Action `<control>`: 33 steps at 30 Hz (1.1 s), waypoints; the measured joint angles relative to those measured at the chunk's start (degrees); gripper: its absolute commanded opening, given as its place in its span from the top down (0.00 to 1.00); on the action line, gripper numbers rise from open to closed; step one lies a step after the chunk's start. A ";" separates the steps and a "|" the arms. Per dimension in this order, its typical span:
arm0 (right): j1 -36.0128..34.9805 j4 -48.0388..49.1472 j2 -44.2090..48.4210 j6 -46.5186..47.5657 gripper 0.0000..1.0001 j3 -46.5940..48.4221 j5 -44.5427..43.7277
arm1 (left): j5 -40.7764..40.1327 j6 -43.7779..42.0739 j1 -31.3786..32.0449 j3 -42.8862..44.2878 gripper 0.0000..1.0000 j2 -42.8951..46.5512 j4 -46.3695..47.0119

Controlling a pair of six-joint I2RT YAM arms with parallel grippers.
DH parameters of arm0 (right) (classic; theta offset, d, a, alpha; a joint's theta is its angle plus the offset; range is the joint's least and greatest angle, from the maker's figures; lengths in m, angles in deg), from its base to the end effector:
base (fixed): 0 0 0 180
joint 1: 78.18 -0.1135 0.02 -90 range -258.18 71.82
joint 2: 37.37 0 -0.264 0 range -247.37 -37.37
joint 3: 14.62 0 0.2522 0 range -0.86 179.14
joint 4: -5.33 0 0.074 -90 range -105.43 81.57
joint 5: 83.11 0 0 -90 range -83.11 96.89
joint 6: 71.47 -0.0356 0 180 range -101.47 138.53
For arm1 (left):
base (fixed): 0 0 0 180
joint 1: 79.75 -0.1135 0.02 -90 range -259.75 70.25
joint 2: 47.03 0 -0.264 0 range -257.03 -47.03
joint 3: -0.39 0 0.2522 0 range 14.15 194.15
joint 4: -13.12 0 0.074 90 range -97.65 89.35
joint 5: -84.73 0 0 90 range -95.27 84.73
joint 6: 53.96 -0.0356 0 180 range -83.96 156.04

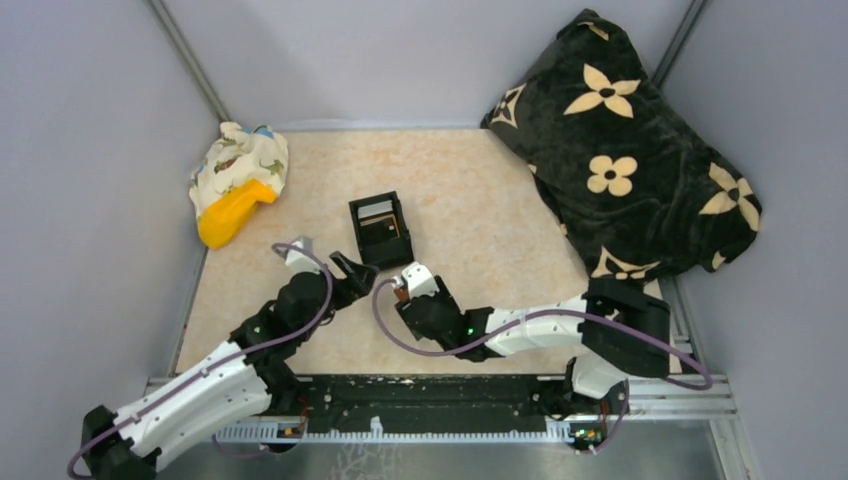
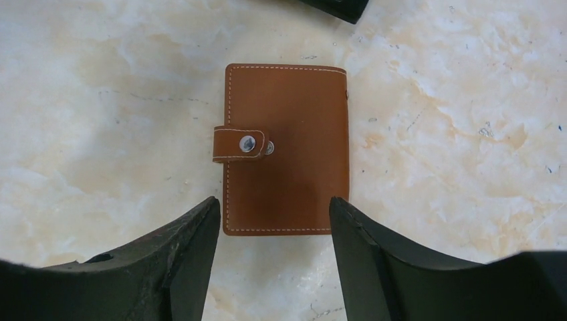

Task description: Take the credit cards out of the card holder

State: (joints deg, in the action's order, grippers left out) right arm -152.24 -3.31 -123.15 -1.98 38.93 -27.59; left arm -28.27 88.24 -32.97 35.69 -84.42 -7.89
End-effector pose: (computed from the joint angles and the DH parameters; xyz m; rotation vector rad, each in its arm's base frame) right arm 0.0996 0.2753 0.1747 -0.6902 2.0388 0.2671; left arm 0.1200 -0.1074 0.2227 -0.3625 1.9822 -0.7392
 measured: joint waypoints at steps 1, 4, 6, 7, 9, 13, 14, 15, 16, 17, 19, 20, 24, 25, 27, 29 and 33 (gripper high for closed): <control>-0.20 -0.15 -1.16 0.81 0.38 0.42 -0.46 | -1.53 1.51 0.02 0.48 0.11 1.62 -1.99; -0.94 -0.90 -4.57 2.73 0.38 1.79 -1.81 | -6.43 6.56 0.00 1.25 0.12 6.88 -8.28; -1.49 -1.57 -6.40 3.61 0.38 3.06 -2.36 | -9.03 8.68 0.00 1.27 0.12 9.25 -11.63; -1.75 -1.86 -7.26 3.98 0.38 3.74 -2.60 | -10.10 9.57 0.00 1.27 0.12 9.81 -13.16; -2.34 -2.14 -8.68 4.59 0.38 5.03 -3.08 | -11.34 10.45 0.00 1.27 0.12 9.97 -15.21; -2.82 -2.58 -11.47 5.40 0.39 7.06 -3.48 | -12.22 11.43 0.00 1.27 0.11 9.07 -17.18; -2.82 -2.93 -11.85 5.44 0.40 7.30 -3.67 | -12.22 11.45 0.00 1.27 0.11 8.72 -17.31; -2.82 -3.32 -12.04 5.46 0.43 7.52 -3.98 | -12.22 11.45 0.00 1.27 0.11 8.28 -17.31; -2.82 -3.58 -12.35 5.46 0.45 7.63 -4.52 | -12.20 11.45 0.00 1.27 0.11 7.93 -17.31; -2.82 -4.04 -12.46 5.49 0.47 7.67 -4.96 | -12.17 11.43 0.00 1.27 0.11 7.67 -17.31; -2.82 -5.29 -12.83 5.31 0.49 8.07 -6.38 | -12.15 11.39 0.00 1.27 0.12 7.32 -17.29; -2.82 -5.42 -12.87 5.35 0.51 8.09 -6.54 | -12.15 11.39 0.00 1.25 0.11 7.30 -17.29; -2.82 -6.05 -12.98 5.07 0.55 8.22 -7.37 | -11.96 11.23 0.00 1.25 0.12 7.34 -17.18; -2.82 -6.03 -12.98 4.94 0.56 8.22 -7.37 | -11.87 11.21 0.00 1.25 0.12 7.34 -17.14; -2.82 -6.01 -12.98 4.76 0.56 8.22 -7.34 | -11.80 11.17 0.00 1.25 0.12 7.34 -17.07; -2.82 -6.01 -12.98 4.44 0.56 8.22 -7.34 | -11.65 11.08 0.00 1.25 0.12 7.32 -16.96; -2.82 -6.01 -12.96 3.91 0.56 8.22 -7.39 | -11.30 10.95 0.00 1.25 0.12 7.32 -16.74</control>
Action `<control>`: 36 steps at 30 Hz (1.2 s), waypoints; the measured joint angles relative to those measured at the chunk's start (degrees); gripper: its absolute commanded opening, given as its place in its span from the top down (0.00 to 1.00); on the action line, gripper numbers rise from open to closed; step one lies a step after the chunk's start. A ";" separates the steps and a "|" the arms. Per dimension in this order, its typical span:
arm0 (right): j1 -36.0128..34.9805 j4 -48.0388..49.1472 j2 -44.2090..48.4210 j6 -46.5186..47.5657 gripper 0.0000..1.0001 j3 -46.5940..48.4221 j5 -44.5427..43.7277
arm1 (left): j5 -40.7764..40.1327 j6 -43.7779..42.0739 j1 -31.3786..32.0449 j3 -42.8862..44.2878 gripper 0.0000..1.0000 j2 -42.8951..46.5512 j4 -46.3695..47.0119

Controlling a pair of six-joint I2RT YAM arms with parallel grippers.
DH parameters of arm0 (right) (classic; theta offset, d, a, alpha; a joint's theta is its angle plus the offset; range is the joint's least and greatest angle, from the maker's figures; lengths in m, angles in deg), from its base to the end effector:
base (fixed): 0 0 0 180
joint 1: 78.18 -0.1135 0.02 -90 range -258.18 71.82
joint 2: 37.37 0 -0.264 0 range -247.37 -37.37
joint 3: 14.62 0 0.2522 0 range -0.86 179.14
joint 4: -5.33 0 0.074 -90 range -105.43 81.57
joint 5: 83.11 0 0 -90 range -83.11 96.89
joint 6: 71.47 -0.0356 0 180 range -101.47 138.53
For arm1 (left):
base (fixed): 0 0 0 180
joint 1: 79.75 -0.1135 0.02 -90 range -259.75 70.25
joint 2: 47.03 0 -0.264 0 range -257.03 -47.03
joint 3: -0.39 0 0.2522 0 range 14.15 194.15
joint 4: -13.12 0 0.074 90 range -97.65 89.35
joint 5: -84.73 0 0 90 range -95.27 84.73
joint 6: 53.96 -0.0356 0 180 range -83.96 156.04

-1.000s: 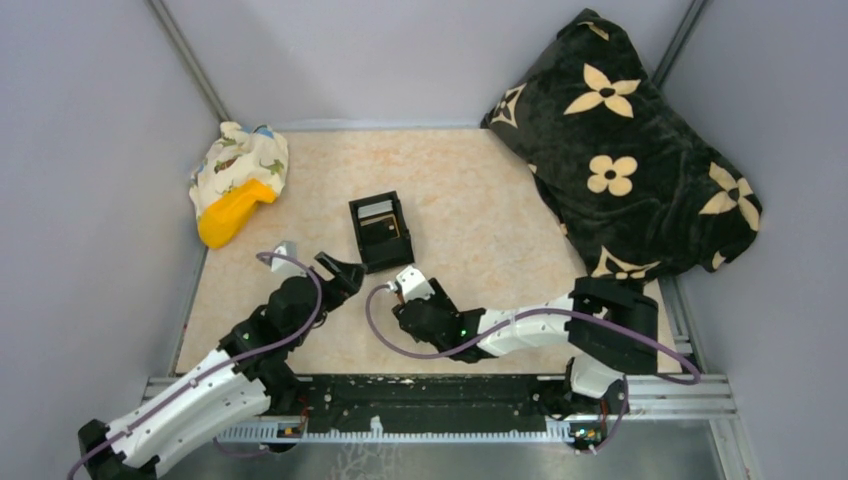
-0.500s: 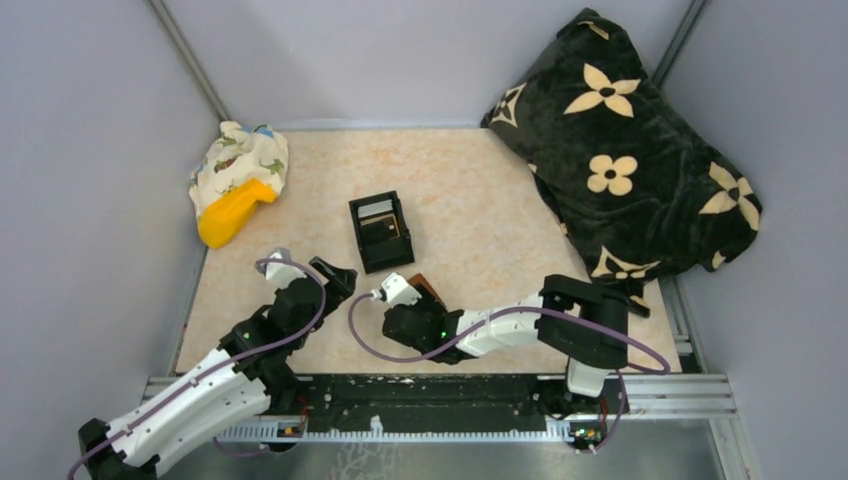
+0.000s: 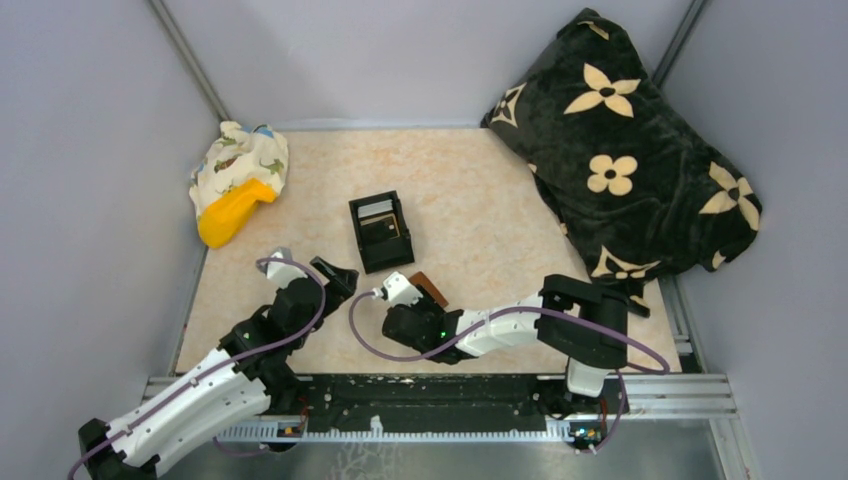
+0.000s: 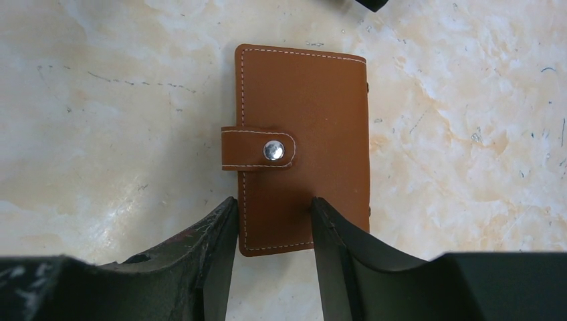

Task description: Take the credit cards out of the card holder

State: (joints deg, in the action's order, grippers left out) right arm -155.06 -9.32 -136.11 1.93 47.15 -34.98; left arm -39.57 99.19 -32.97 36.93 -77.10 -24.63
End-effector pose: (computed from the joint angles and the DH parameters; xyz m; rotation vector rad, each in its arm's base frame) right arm 0.0967 0.3102 0.1440 -0.8417 2.0264 -0.0190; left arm 0.1040 -0.0814 0.2205 -0.6386 1.9614 -0.5761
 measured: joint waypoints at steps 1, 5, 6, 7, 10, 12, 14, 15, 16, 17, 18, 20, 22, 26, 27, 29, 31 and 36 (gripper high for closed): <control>0.04 0.00 0.07 -0.11 0.56 0.00 0.00 | 0.09 -0.02 0.00 -0.02 0.12 0.00 0.04; 0.59 -0.04 0.59 -0.52 0.56 0.00 0.02 | 0.55 -0.24 0.00 -0.46 0.13 0.02 0.72; 0.81 -0.13 0.94 -0.59 0.57 -0.02 0.02 | 0.70 -0.28 0.00 -0.61 0.13 0.02 0.92; 1.16 -0.26 1.66 -0.61 0.57 -0.13 0.04 | 0.81 -0.39 0.00 -0.76 0.13 0.02 1.05; 2.51 -0.59 4.68 -0.98 0.60 -0.76 -0.11 | 0.94 -0.57 0.00 -0.98 0.13 0.26 1.11; 3.37 -0.52 5.99 -1.07 0.62 -0.76 -0.22 | 0.96 -0.85 0.00 -1.01 0.13 0.55 1.27; 4.31 -0.61 6.91 -1.14 0.64 -0.76 -0.42 | 0.96 -1.05 0.00 -1.01 0.13 0.79 1.36; 4.70 -0.66 7.13 -1.14 0.64 -0.76 -0.46 | 0.96 -1.09 0.00 -1.03 0.13 0.87 1.40; 4.98 -0.76 7.28 -1.14 0.64 -0.76 -0.48 | 0.96 -1.14 0.00 -1.07 0.13 0.94 1.53; 5.22 -0.85 7.37 -1.16 0.61 -0.76 -0.46 | 0.96 -1.22 0.00 -1.16 0.13 0.96 1.66; 5.51 -0.96 7.50 -1.01 0.55 -0.79 -0.42 | 0.96 -1.25 0.02 -1.20 0.13 0.98 1.70; 5.81 -1.03 7.65 -0.48 0.41 -0.79 -0.28 | 0.98 -1.27 0.00 -1.31 0.13 1.01 1.79; 5.81 -1.05 7.65 -0.02 0.30 -0.81 0.11 | 1.01 -1.29 0.00 -1.53 0.13 1.01 2.03; 5.77 -0.87 7.63 1.44 0.25 -0.83 1.62 | 1.20 -1.27 0.00 -2.05 0.13 1.05 2.19; 5.77 -0.87 7.61 1.60 0.25 -0.83 1.95 | 1.25 -1.29 0.00 -2.12 0.13 1.05 2.16; 5.77 -0.85 7.45 1.66 0.25 -0.85 2.38 | 1.33 -1.27 0.00 -2.16 0.13 1.11 2.14; 5.77 -0.83 7.10 1.66 0.25 -0.87 2.69 | 1.33 -1.27 0.00 -2.16 0.13 1.36 2.14; 5.77 -0.79 5.42 2.16 0.25 -0.87 4.37 | 1.33 -1.27 0.00 -2.29 0.13 1.66 2.16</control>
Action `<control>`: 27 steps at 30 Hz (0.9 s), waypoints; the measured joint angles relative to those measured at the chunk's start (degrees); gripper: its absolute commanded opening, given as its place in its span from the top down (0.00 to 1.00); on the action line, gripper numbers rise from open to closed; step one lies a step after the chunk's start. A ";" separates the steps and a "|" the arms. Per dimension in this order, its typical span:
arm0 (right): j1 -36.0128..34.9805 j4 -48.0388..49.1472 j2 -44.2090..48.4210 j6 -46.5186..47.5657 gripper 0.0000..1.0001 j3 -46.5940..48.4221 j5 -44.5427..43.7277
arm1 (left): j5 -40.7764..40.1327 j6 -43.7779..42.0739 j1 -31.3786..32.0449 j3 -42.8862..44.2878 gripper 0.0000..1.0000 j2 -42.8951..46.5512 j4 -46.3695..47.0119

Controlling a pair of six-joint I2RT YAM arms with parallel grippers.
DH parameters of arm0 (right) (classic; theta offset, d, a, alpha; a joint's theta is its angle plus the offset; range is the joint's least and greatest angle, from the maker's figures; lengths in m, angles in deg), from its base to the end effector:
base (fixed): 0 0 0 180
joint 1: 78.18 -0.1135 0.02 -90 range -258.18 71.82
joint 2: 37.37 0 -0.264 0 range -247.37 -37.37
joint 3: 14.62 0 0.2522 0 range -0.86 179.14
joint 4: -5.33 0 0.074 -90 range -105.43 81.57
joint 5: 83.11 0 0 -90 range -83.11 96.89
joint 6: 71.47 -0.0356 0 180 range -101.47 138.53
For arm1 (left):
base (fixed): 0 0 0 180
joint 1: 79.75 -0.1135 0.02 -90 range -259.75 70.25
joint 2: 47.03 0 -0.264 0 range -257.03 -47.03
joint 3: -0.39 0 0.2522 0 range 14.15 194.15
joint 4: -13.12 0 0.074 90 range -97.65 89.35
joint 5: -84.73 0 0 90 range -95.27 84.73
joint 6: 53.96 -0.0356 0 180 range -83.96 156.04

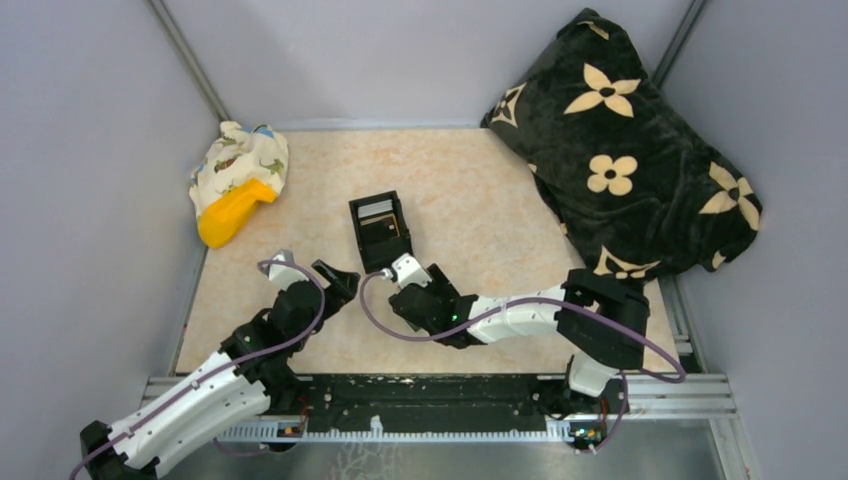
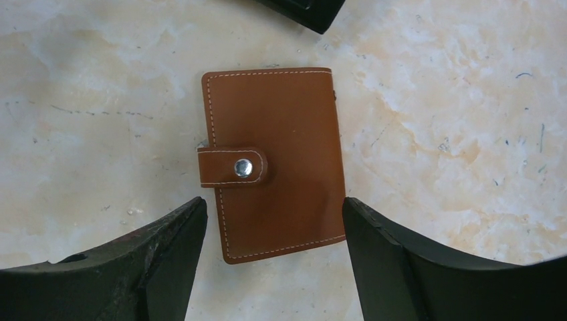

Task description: Take the credit cards out of the card holder

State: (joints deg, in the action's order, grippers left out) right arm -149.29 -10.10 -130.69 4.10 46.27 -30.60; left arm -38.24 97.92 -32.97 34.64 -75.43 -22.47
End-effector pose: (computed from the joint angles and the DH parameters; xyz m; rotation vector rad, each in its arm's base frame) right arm 0.1231 0.2927 0.1660 -0.7845 2.0553 0.0273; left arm 0.1024 -0.0806 0.2132 -0.6103 1.9601 -0.6048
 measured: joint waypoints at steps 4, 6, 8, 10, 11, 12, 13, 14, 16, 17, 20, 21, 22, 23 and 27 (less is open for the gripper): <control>0.00 0.63 -2.19 0.42 0.26 0.00 1.49 | 0.00 0.00 0.00 -0.33 0.13 -0.04 0.00; -0.02 0.92 -3.39 0.46 0.28 0.00 1.70 | 0.02 0.00 0.00 -0.44 0.13 -0.07 0.00; -0.02 1.33 -3.56 0.52 0.30 0.02 1.95 | 0.00 0.00 0.00 -0.48 0.13 -0.09 0.00; 0.00 1.62 -3.69 0.48 0.34 0.02 2.03 | 0.02 0.00 0.00 -0.48 0.13 -0.09 0.02; 0.02 1.73 -3.76 0.37 0.38 0.02 2.03 | 0.00 0.00 0.00 -0.48 0.13 -0.09 0.00; 0.04 1.84 -3.80 0.33 0.42 0.02 2.08 | 0.02 0.00 0.00 -0.48 0.13 -0.09 0.00; 0.09 1.97 -3.82 0.26 0.45 -0.07 2.23 | 0.02 0.00 0.00 -0.50 0.13 -0.09 0.00; 0.17 2.27 -3.82 0.17 0.52 -0.33 2.38 | 0.00 0.00 0.00 -0.50 0.13 -0.09 0.00; 0.35 2.86 -3.80 -0.15 0.61 -0.63 2.56 | 0.00 0.00 0.00 -0.50 0.13 -0.09 0.00; 0.39 3.43 -3.72 -0.24 0.64 -0.63 2.73 | 0.00 0.00 0.00 -0.50 0.13 -0.09 0.00; 0.50 4.07 -3.34 -0.72 0.71 -0.66 3.43 | 0.00 0.00 0.00 -0.50 0.13 -0.09 0.00; 0.55 4.20 -3.32 -0.76 0.74 -0.66 3.56 | 0.00 0.00 0.00 -0.50 0.13 -0.09 0.00; 0.68 4.31 -3.26 -0.94 0.76 -0.66 3.78 | 0.00 0.00 0.00 -0.50 0.13 -0.09 0.00; 0.81 4.42 -3.13 -1.20 0.78 -0.66 4.11 | 0.00 0.00 0.00 -0.50 0.13 -0.09 0.00; 1.51 5.07 -2.78 -2.19 0.94 -0.66 4.81 | 0.00 0.00 0.00 -0.50 0.14 -0.07 0.00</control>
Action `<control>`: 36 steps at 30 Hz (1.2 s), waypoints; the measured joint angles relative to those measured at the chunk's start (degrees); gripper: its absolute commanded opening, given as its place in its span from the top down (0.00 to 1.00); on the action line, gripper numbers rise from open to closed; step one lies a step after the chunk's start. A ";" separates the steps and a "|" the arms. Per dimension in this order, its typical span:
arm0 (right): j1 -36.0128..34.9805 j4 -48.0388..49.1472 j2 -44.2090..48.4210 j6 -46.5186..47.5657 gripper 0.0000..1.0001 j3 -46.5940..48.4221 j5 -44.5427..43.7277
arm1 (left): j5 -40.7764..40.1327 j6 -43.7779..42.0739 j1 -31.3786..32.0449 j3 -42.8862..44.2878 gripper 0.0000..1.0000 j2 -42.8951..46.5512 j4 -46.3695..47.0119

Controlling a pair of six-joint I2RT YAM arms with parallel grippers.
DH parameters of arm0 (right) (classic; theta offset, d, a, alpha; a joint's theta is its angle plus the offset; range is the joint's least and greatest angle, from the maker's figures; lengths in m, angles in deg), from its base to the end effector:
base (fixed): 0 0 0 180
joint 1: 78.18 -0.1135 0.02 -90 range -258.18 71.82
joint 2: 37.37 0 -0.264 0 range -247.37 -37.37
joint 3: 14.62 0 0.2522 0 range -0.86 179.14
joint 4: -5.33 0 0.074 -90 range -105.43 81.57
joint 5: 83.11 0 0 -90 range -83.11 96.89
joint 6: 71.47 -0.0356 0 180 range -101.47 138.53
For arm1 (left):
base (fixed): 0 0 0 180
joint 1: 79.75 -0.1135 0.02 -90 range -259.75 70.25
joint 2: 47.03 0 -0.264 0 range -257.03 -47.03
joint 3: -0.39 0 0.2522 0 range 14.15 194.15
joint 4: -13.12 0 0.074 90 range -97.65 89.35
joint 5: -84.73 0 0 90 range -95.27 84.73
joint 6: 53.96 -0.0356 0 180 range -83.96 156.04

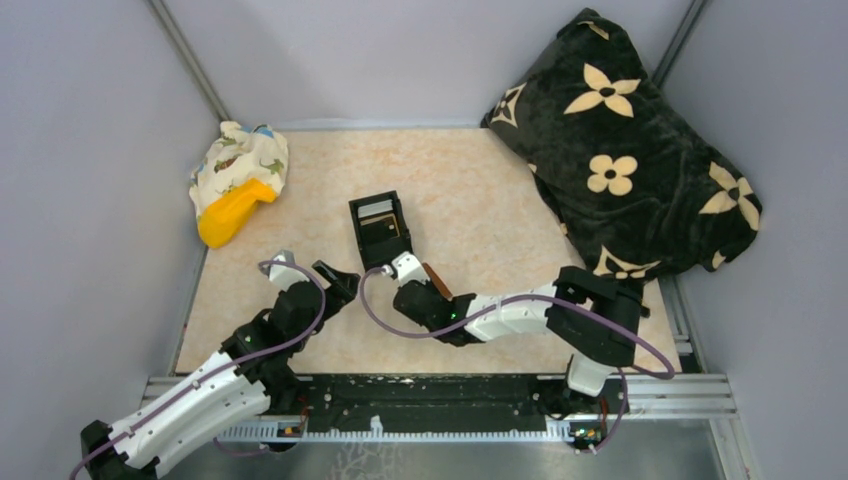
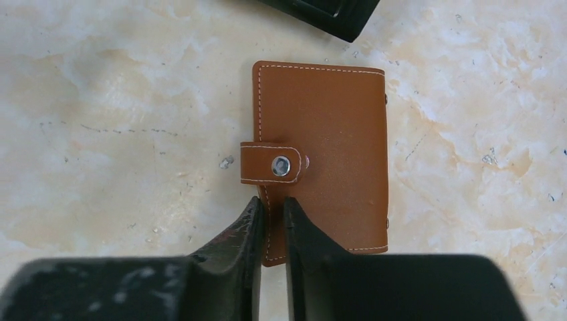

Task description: Take the credit cards out of the card holder

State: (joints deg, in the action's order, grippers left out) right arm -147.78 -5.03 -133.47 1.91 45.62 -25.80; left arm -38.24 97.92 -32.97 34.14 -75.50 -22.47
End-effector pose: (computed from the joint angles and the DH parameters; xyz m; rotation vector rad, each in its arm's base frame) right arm 0.1311 0.2973 0.1532 -0.7533 2.0959 0.1338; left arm 0.1023 -0.0805 0.2101 -0.6086 1.9679 -0.5961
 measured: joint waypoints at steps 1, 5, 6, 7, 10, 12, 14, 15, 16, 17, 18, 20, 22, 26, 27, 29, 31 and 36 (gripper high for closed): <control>0.13 0.07 0.07 -0.07 1.00 0.00 0.09 | 0.00 0.00 0.00 0.00 0.14 0.00 0.00; 0.98 0.26 1.46 -1.03 1.00 -0.50 0.48 | 0.00 0.00 0.00 0.00 0.14 0.04 -0.02; 1.33 0.31 2.08 -1.31 1.00 -0.92 0.76 | 0.00 0.00 0.00 0.00 0.14 0.09 0.00; 1.75 0.26 2.58 -1.60 1.00 -1.31 1.07 | 0.00 0.00 0.00 0.00 0.14 0.11 0.00; 3.17 0.42 4.02 -2.54 1.00 -2.67 1.68 | 0.00 0.00 0.00 0.00 0.14 0.11 0.00; 4.04 0.46 5.31 -3.15 1.00 -3.72 2.47 | 0.00 0.00 0.00 0.00 0.14 0.11 0.00; 5.07 0.48 7.17 -4.07 1.00 -4.83 3.63 | 0.00 -0.04 0.00 0.00 0.13 0.11 0.00; 5.64 0.61 8.48 -4.48 1.00 -5.44 4.44 | 0.02 -0.11 0.00 0.00 0.13 0.13 0.02; 6.14 0.55 9.92 -4.85 1.00 -6.08 5.22 | 0.07 -0.24 0.00 0.00 0.13 0.15 0.07; 6.49 0.37 11.13 -5.16 1.00 -6.47 5.88 | 0.15 -0.44 0.00 0.00 0.13 0.15 0.20; 6.82 0.13 12.44 -5.55 1.00 -6.73 6.43 | 0.28 -0.66 0.00 0.00 0.13 0.15 0.39; 7.17 -0.24 14.27 -6.19 1.00 -6.73 7.32 | 0.70 -1.25 0.00 0.00 0.13 0.15 0.90; 7.21 -0.66 15.80 -7.04 1.00 -6.73 8.04 | 1.49 -2.03 0.00 0.00 0.12 0.15 1.79; 7.93 -2.40 18.75 -9.73 1.00 -6.75 10.47 | 4.17 -3.69 0.00 -0.04 0.10 -0.22 5.05; 8.48 -2.69 19.63 -10.80 1.00 -6.86 11.34 | 4.90 -3.93 0.00 -0.11 0.09 -0.48 5.95; 9.94 -2.62 21.84 -13.25 1.00 -7.91 12.98 | 6.86 -4.57 0.00 -0.33 0.09 -1.49 8.04; 11.82 -2.45 24.50 -15.96 1.00 -9.75 14.47 | 8.90 -5.09 0.00 -0.33 0.09 -3.30 10.08; 17.86 -0.85 30.80 -22.71 1.00 -16.92 18.86 | 13.20 -5.86 0.00 -0.28 0.09 -10.08 14.71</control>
State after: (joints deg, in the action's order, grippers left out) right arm -129.93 -5.89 -102.67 -20.80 28.70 -6.93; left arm -25.04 92.07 -32.97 33.85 -85.58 -7.76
